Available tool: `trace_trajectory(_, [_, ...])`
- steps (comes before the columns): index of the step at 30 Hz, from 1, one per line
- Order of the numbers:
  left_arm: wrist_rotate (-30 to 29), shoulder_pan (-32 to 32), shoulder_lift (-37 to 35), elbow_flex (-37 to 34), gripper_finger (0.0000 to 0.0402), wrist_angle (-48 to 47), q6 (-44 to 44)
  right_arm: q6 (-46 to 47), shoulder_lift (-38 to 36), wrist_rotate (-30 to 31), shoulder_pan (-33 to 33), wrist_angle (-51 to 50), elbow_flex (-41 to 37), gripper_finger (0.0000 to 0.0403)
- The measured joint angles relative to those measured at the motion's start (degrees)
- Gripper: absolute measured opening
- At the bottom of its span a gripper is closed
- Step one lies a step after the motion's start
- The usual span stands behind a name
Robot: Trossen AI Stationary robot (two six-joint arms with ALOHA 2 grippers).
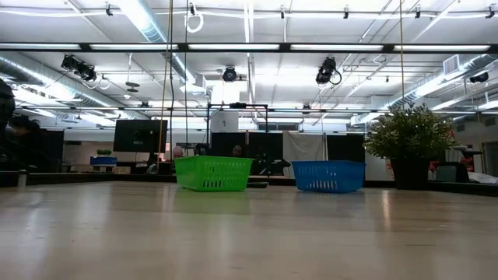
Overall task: Sort spring keychains
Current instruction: Put the black spring keychain into the green bin
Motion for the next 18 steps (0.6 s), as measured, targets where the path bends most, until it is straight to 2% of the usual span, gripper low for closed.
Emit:
trace_trajectory(4, [-0.57, 0.00, -0.07, -0.05, 0.0270, 0.38, 0.02, -0.02, 0.07, -0.02, 0.02, -0.04, 0.00, 0.0000])
trace_trajectory(7, [-1.50, 0.00, -0.04, -0.05, 0.0244, 0.27, 0.02, -0.02, 0.07, -0.02, 0.02, -0.04, 0.00, 0.0000])
trace_trajectory(11, [-2.10, 0.00, -0.47, -0.05, 0.0187, 0.36, 0.41, -0.02, 0.07, 0.05, 0.00, -0.16, 0.00, 0.0000])
trace_trajectory(18, [-2.26, 0.00, -0.44, -0.03, 0.0066, -0.18, 0.49, -0.04, 0.07, 0.07, 0.00, -0.73, 0.00, 0.0000])
